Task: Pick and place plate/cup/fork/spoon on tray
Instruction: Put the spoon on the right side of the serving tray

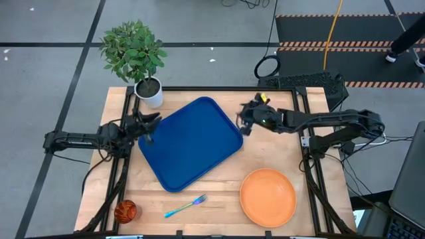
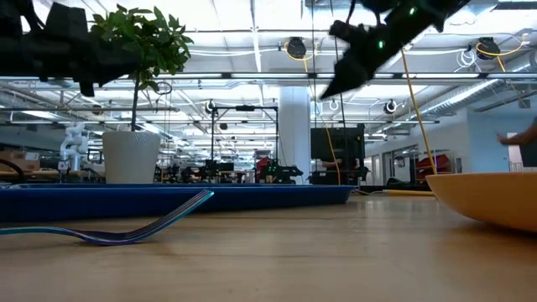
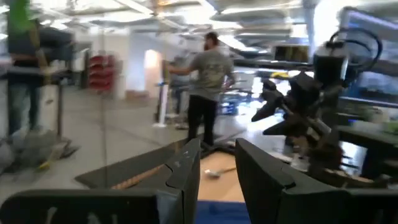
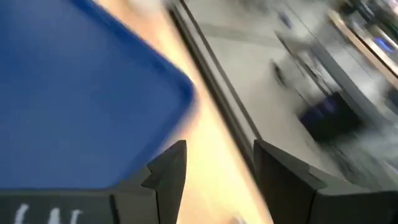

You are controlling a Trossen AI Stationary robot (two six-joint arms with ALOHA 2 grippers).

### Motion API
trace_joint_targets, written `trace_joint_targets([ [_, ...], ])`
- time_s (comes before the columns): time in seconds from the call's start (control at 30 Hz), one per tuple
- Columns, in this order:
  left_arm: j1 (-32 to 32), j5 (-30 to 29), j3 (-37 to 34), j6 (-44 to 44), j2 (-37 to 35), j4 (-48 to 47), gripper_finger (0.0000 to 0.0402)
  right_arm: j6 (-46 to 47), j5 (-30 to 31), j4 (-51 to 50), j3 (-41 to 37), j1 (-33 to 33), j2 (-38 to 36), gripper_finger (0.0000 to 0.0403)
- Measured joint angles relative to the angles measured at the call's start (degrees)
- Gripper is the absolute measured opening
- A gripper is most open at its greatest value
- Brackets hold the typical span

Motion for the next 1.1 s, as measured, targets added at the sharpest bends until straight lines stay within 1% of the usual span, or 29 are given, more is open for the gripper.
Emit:
trace_joint_targets([
  [0.07, 0.00, -0.21, 0.00, -1.99, -0.01, 0.79, 0.0104, 1.15, 1.60, -3.09, 0.00, -3.13, 0.62, 0.0180],
  [0.13, 0.04, -0.27, 0.00, -2.70, 0.02, 2.73, 0.0104, 3.08, 0.93, -5.28, 0.00, -6.46, 1.19, 0.0180],
  [0.23, 0.04, -0.13, 0.00, -2.13, 0.00, 6.29, 0.0104, 3.47, -3.36, -6.21, 0.00, -10.66, 2.28, 0.0180],
  [0.3, 0.07, 1.74, 0.50, -0.29, 0.00, 8.31, 0.0104, 3.38, -6.76, -6.21, 0.00, -12.81, 2.89, 0.0180],
  [0.37, 0.07, 4.32, 2.94, 2.57, 0.34, 7.13, 0.0104, 3.15, -10.19, -6.30, 0.02, -14.61, 3.70, 0.0180],
  [0.43, 0.07, 5.75, 6.92, 4.81, 1.73, 2.79, 0.0104, 2.50, -12.28, -7.25, 0.02, -16.25, 4.55, 0.0180],
  [0.53, 0.07, 6.37, 15.51, 8.76, 6.38, -8.71, 0.0104, 1.02, -12.37, -9.10, 0.02, -18.20, 5.94, 0.0180],
  [0.67, 0.40, 5.95, 27.54, 13.50, 15.72, -21.64, 0.0104, 0.71, -12.43, -12.35, 0.02, -20.36, 7.12, 0.0180],
  [0.8, 2.86, 5.37, 37.79, 17.77, 25.65, -29.47, 0.0104, 0.03, -12.64, -16.95, 1.53, -22.10, 7.35, 0.0180],
  [0.9, 5.38, 6.23, 42.80, 18.99, 31.73, -31.52, 0.0104, 0.01, -12.64, -22.86, 5.29, -22.99, 7.33, 0.0180],
  [0.93, 6.34, 7.55, 43.84, 19.30, 33.55, -31.69, 0.0104, -0.05, -12.65, -24.74, 6.63, -23.23, 7.33, 0.0180],
  [1.0, 8.50, 11.99, 45.07, 20.22, 36.50, -31.46, 0.0104, -0.48, -13.54, -28.39, 9.30, -23.74, 7.31, 0.0180],
  [1.1, 12.15, 21.48, 45.31, 20.52, 39.82, -29.86, 0.0104, -0.88, -15.53, -32.50, 12.59, -24.48, 7.33, 0.0180],
])
